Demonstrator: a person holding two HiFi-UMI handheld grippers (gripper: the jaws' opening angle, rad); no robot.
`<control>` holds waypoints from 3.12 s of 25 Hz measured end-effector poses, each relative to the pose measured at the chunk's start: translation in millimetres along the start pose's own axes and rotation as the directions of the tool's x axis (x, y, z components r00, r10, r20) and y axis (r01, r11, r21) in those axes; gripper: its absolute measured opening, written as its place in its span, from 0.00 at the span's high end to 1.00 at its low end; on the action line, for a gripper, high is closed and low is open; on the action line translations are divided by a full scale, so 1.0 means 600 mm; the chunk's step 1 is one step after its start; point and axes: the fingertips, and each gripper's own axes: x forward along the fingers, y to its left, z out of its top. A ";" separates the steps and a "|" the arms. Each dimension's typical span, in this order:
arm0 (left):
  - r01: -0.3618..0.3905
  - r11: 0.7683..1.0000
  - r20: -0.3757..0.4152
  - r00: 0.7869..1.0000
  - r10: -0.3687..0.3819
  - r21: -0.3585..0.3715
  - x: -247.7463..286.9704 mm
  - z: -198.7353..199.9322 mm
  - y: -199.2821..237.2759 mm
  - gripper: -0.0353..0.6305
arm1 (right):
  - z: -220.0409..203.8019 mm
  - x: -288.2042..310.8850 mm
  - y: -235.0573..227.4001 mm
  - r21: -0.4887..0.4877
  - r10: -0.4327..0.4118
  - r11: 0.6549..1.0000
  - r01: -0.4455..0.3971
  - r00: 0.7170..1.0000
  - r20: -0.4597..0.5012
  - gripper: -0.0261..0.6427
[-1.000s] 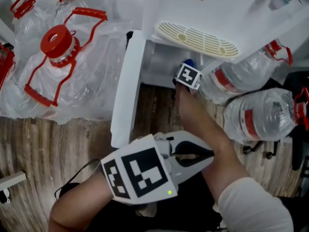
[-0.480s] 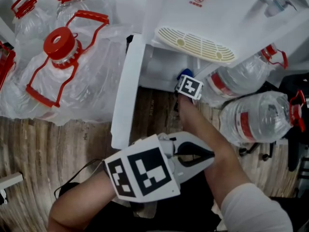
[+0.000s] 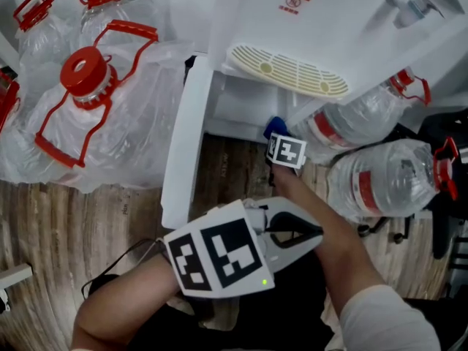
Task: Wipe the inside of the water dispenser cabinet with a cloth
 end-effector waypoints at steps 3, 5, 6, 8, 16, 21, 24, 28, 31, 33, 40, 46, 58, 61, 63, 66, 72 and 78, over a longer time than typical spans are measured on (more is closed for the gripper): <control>0.002 1.000 -0.005 1.000 -0.002 -0.008 0.007 -0.004 0.007 0.94 | -0.016 -0.009 -0.006 0.013 0.034 0.999 -0.033 0.999 -0.029 0.83; -0.001 1.000 -0.013 1.000 0.001 -0.010 0.014 -0.009 0.014 0.94 | -0.019 -0.012 -0.009 -0.005 0.056 0.998 -0.057 0.998 -0.028 0.83; -0.006 1.000 -0.016 1.000 0.006 -0.011 0.018 -0.011 0.019 0.94 | -0.020 -0.013 -0.010 -0.018 0.068 0.997 -0.069 0.997 -0.027 0.83; -0.024 1.000 -0.018 1.000 0.023 -0.011 0.026 -0.014 0.030 0.94 | -0.026 -0.018 -0.011 -0.043 0.099 0.994 -0.100 0.995 -0.028 0.83; -0.066 0.998 0.026 0.997 0.066 -0.018 0.060 0.014 0.072 0.94 | -0.036 -0.060 -0.012 -0.174 0.271 0.947 -0.271 0.962 -0.026 0.83; -0.141 0.990 0.015 0.990 0.141 0.005 0.068 0.026 0.098 0.94 | -0.048 -0.140 0.002 -0.270 0.387 0.878 -0.395 0.918 -0.084 0.83; -0.226 0.973 0.052 0.972 0.228 -0.046 0.055 0.050 0.114 0.94 | -0.033 -0.196 0.002 -0.284 0.467 0.835 -0.471 0.880 -0.086 0.83; -0.329 0.935 0.069 0.938 0.340 -0.135 0.022 0.085 0.106 0.94 | 0.009 -0.286 0.017 -0.316 0.540 0.781 -0.539 0.836 -0.094 0.83; -0.386 0.908 0.047 0.916 0.398 -0.164 0.000 0.121 0.081 0.94 | 0.049 -0.359 0.022 -0.313 0.566 0.766 -0.561 0.820 -0.085 0.83; -0.425 0.887 0.029 0.899 0.436 -0.181 -0.015 0.150 0.060 0.94 | 0.077 -0.414 0.026 -0.315 0.582 0.755 -0.575 0.809 -0.080 0.83; -0.520 0.823 -0.024 0.848 0.529 -0.229 -0.084 0.274 -0.032 0.94 | 0.189 -0.616 0.010 -0.266 0.613 0.755 -0.599 0.789 -0.039 0.83; -0.553 0.797 -0.091 0.831 0.549 -0.243 -0.123 0.385 -0.135 0.94 | 0.261 -0.803 0.007 -0.246 0.642 0.736 -0.631 0.765 -0.044 0.83; -0.555 0.796 -0.085 0.829 0.553 -0.242 -0.204 0.669 -0.343 0.94 | 0.436 -1.176 0.014 -0.230 0.667 0.729 -0.645 0.745 0.024 0.83; -0.544 0.808 -0.069 0.836 0.544 -0.226 -0.237 0.716 -0.371 0.94 | 0.479 -1.236 0.023 -0.229 0.656 0.743 -0.629 0.752 0.063 0.83; -0.540 0.815 -0.069 0.840 0.538 -0.210 -0.258 0.737 -0.390 0.94 | 0.502 -1.272 0.032 -0.224 0.646 0.754 -0.617 0.758 0.087 0.83; -0.530 0.823 -0.065 0.846 0.529 -0.207 -0.283 0.756 -0.429 0.94 | 0.515 -1.327 0.048 -0.227 0.649 0.753 -0.618 0.755 0.099 0.83; -0.512 0.836 -0.045 0.857 0.514 -0.195 -0.319 0.757 -0.502 0.94 | 0.512 -1.416 0.095 -0.253 0.646 0.755 -0.605 0.751 0.134 0.83; -0.475 0.858 -0.064 0.879 0.472 -0.197 -0.336 0.730 -0.564 0.94 | 0.485 -1.481 0.116 -0.235 0.633 0.770 -0.594 0.756 0.165 0.83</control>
